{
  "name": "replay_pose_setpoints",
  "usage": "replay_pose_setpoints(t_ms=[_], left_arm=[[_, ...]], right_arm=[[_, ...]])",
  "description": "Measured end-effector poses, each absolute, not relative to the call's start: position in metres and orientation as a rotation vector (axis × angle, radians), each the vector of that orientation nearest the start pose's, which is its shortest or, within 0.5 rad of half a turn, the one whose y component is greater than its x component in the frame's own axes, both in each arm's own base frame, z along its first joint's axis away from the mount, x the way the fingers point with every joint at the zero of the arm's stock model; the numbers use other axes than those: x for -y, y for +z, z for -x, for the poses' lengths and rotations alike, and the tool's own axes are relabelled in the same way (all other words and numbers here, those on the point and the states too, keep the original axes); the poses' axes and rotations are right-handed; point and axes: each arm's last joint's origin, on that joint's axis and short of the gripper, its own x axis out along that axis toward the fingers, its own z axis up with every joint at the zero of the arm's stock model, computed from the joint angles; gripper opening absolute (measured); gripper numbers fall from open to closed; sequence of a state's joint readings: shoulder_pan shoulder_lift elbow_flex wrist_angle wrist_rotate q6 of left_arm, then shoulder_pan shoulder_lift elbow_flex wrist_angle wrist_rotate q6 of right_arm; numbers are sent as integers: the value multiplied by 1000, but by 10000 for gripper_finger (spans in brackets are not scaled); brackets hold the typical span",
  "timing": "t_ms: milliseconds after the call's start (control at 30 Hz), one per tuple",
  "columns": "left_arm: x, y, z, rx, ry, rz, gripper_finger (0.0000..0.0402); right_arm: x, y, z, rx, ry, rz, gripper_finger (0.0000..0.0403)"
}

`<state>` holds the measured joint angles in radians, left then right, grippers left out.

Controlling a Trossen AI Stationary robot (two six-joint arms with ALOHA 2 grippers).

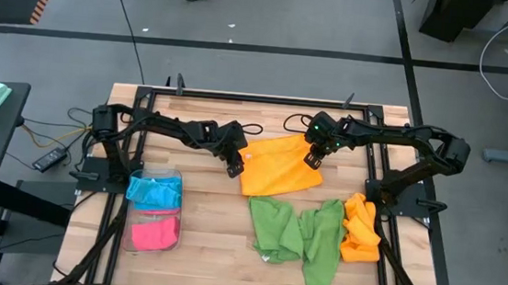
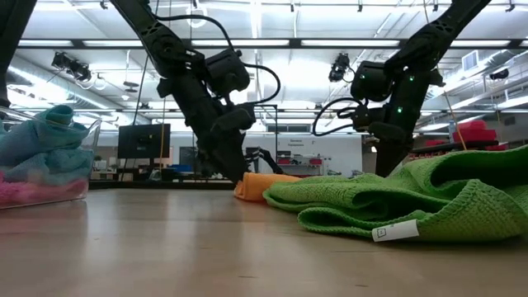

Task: Fold microfiber towels
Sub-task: Fold the left yellow microfiber cloth

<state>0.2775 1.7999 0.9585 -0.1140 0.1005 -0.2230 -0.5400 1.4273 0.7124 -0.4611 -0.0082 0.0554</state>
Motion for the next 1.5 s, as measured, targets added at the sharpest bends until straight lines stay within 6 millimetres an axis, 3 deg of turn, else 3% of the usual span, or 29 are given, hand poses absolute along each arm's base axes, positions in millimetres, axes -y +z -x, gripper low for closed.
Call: replay_pose_setpoints(t_ms=[233,467,667,867,1133,1300,1500], left_arm=[[-95,122,-336,-934,272,353,93],[-101,126,-340,-915,281,335,10],[-102,132,-343,-939,281,338,30],[-102,139,-343,-967,277,331,8],[-101,152,-340,-943,305,307,22],[-98,153,-340,-944,308,282,8],[-96,152,-341,-948,308,280,27]], right_arm=[[125,160,-209,-1133,-500,-369,51],[120,160,-213,-1135,-476,-351,51],[118,160,-213,-1139,-463,-338,51],[118,160,-213,-1145,-449,-317,51],[118,163,-212,-1145,-454,-297,45],[118,164,-211,-1148,-455,-288,44],[118,162,-213,-1135,-439,-301,44]])
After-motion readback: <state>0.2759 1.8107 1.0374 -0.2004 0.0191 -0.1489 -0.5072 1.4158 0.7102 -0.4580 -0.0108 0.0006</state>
